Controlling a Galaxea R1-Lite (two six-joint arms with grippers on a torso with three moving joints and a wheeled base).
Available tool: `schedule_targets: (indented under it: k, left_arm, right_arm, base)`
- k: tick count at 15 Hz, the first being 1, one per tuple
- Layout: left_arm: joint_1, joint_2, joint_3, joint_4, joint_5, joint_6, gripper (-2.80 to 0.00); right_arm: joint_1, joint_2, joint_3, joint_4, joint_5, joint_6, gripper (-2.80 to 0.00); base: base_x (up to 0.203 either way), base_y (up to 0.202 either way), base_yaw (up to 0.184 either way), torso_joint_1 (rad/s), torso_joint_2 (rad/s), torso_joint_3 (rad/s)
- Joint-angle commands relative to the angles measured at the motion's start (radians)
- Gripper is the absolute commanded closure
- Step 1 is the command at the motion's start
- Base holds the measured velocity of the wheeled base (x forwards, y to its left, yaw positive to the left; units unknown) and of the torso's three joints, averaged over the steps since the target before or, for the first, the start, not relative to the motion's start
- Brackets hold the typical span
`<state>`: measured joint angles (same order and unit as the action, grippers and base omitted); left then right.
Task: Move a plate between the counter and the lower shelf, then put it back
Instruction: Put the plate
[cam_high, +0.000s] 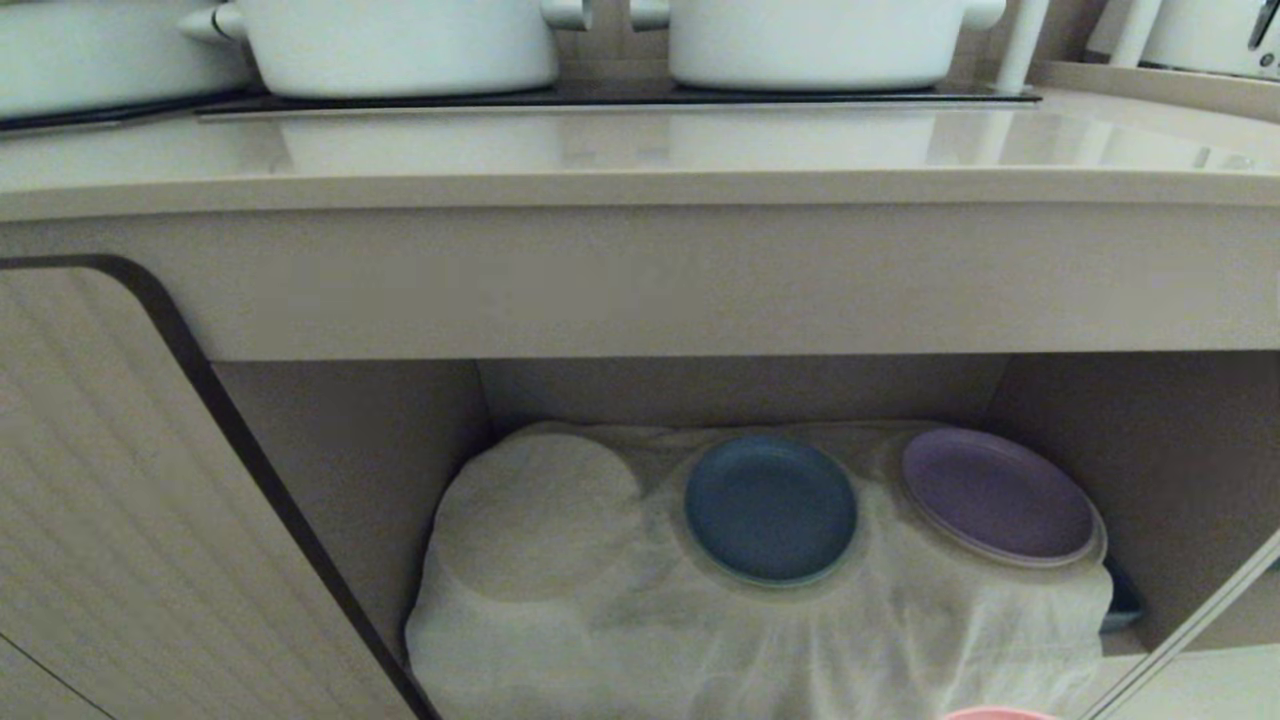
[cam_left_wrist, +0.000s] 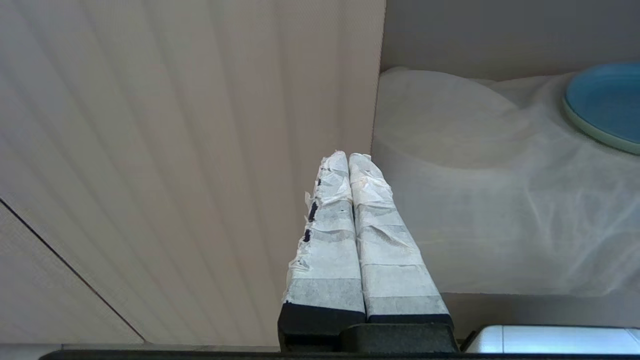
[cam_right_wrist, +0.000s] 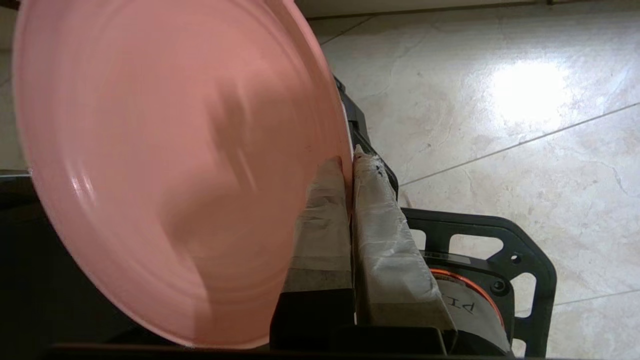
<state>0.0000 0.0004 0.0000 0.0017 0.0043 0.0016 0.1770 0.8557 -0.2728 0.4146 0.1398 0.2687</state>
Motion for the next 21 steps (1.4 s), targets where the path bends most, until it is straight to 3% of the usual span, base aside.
schedule_targets:
  k: [1,21]
  left_arm:
    - [0.0,0.0,0.0,0.0,0.0,0.0,0.0]
    - [0.0,0.0,0.0,0.0,0.0,0.0,0.0]
  right_arm:
    - [0.0,0.002,-0.003,0.001,0.001,0.0,0.0]
    - [0.001,-0.003,-0.011,0.006,0.006,0.006,0.0]
  base:
    - [0.0,0.0,0.0,0.0,0.0,0.0]
    - [0.0,0.0,0.0,0.0,0.0,0.0]
